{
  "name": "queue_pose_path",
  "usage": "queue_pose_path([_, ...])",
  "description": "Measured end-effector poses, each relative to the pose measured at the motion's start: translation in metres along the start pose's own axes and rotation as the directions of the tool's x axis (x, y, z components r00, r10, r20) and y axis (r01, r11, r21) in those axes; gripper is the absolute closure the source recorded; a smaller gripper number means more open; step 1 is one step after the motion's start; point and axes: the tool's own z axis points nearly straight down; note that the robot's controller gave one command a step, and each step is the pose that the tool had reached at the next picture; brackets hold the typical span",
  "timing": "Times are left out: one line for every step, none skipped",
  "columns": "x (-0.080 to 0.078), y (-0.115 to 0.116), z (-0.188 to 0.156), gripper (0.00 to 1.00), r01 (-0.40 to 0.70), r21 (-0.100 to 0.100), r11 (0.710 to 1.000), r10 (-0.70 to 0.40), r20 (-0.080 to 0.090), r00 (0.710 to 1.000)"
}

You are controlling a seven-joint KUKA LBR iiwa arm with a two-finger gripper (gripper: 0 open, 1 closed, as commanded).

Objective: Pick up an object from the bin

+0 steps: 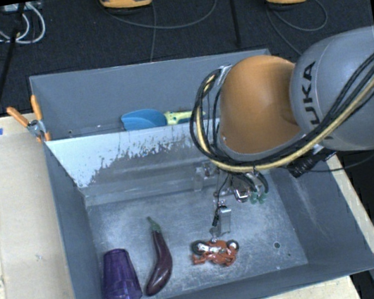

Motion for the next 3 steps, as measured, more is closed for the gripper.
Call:
queue_pose_path([-0.001,0.0,-0.005,0.0,-0.002,0.0,1.0,0.002,0.008,1.0])
queue_pose_path([0.021,-0.015,0.019,0.0,0.14,0.0,0.99,-0.14,0.016,0.99])
queue_pose_path([0.031,-0.03,0.086,0.0,0.301,0.004,0.954,-0.301,0.011,0.954])
